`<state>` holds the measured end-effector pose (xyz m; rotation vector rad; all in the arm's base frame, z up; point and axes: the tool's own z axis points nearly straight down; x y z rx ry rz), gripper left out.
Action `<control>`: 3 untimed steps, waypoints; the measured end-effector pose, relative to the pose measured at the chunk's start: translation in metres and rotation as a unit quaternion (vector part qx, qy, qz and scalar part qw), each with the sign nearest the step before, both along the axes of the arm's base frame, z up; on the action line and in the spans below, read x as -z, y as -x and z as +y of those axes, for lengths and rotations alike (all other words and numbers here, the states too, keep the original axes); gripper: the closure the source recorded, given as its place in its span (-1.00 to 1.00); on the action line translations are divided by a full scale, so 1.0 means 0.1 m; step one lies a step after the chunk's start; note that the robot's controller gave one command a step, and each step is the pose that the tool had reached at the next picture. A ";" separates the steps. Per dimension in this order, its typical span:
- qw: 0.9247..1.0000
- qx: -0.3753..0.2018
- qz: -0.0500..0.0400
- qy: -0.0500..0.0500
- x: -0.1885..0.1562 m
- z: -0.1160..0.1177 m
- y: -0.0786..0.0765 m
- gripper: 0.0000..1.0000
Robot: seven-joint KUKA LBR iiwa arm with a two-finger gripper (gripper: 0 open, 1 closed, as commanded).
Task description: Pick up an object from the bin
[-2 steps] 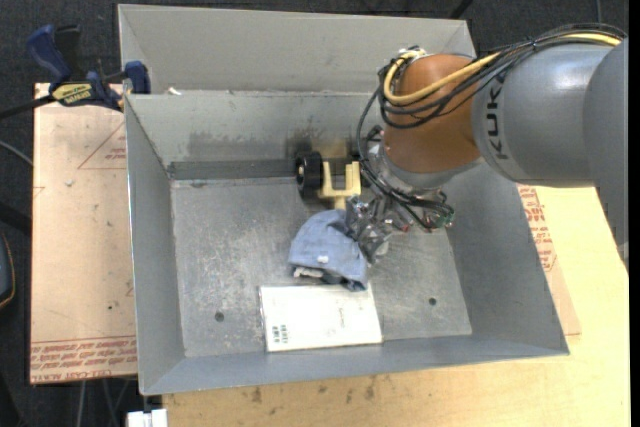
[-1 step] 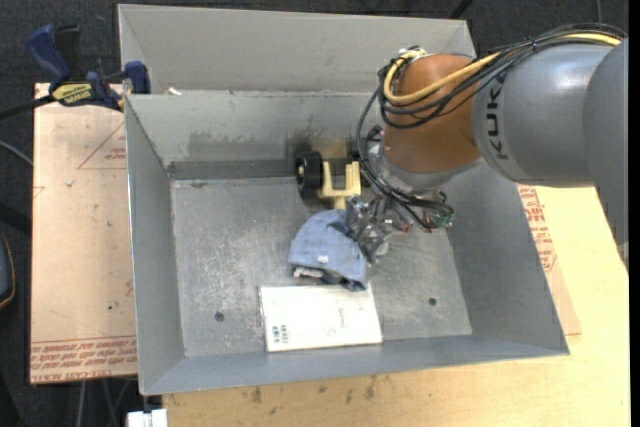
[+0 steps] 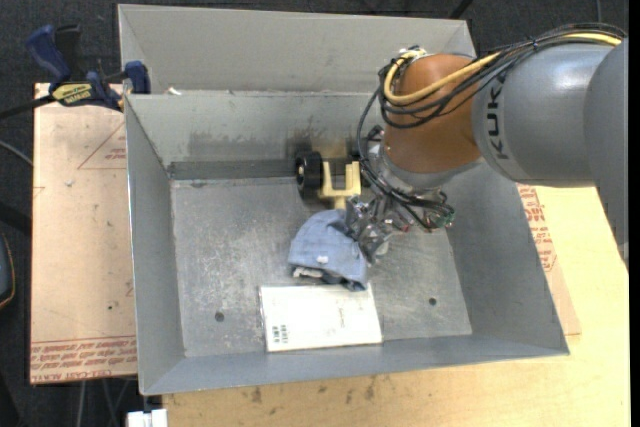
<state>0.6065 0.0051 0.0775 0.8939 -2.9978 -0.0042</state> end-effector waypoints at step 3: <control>1.000 0.000 -0.006 -0.001 -0.23 0.00 0.01 1.00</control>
Offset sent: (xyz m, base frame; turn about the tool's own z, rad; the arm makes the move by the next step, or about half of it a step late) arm -0.0001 0.0000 0.0376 0.0000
